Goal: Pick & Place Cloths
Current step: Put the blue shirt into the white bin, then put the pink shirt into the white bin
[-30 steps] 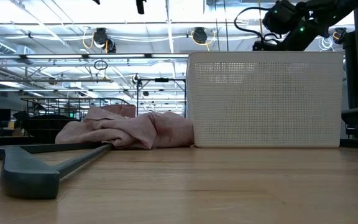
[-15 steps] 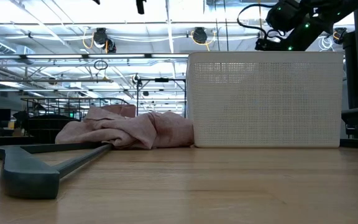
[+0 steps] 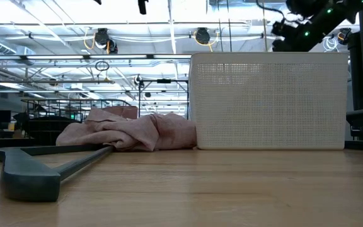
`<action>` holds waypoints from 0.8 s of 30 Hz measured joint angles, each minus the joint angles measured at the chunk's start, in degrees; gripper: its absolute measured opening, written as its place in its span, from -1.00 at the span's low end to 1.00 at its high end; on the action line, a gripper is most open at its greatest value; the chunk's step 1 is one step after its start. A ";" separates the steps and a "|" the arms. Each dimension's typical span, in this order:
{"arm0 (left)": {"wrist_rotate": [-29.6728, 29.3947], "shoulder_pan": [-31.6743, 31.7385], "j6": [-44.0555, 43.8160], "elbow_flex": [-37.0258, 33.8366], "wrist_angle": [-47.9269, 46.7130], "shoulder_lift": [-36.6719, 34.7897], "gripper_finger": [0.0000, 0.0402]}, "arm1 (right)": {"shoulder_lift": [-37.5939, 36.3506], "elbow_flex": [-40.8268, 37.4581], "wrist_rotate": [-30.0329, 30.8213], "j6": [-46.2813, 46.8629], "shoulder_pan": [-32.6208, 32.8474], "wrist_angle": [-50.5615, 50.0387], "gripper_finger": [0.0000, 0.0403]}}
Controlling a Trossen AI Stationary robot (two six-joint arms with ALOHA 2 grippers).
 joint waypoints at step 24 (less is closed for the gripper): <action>0.00 0.02 -1.28 0.00 0.02 0.00 -0.23 | -9.08 0.00 -10.23 13.46 0.02 -5.01 0.25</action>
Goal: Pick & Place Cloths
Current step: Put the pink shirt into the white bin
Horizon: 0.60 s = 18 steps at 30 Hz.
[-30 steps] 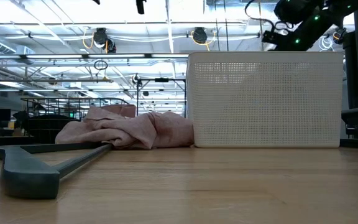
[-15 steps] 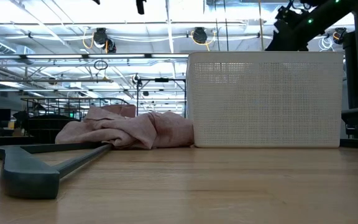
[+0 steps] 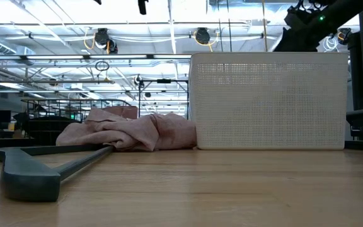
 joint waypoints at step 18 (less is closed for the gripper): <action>9.26 -4.20 2.10 0.00 -26.40 0.00 -0.23 | -0.95 0.02 -14.82 2.48 0.00 25.87 -0.46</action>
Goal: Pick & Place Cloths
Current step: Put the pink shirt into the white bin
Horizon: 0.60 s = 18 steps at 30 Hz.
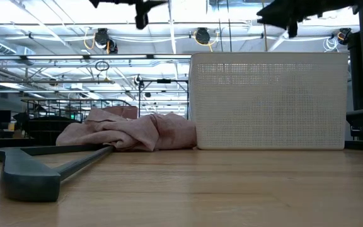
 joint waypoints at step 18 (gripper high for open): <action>-32.90 -11.04 12.56 -0.04 -31.85 -0.07 -0.54 | -5.76 -0.02 -13.87 0.99 0.00 9.29 -0.99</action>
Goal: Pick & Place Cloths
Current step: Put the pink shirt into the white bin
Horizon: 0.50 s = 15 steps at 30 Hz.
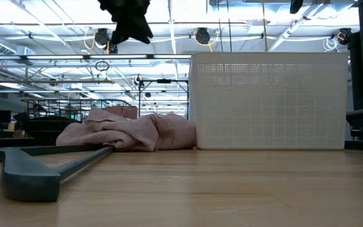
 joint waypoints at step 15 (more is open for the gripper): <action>-6.13 -5.00 -6.56 -0.02 -5.33 3.28 -0.40 | -0.99 0.00 -2.63 0.04 0.00 0.88 -1.00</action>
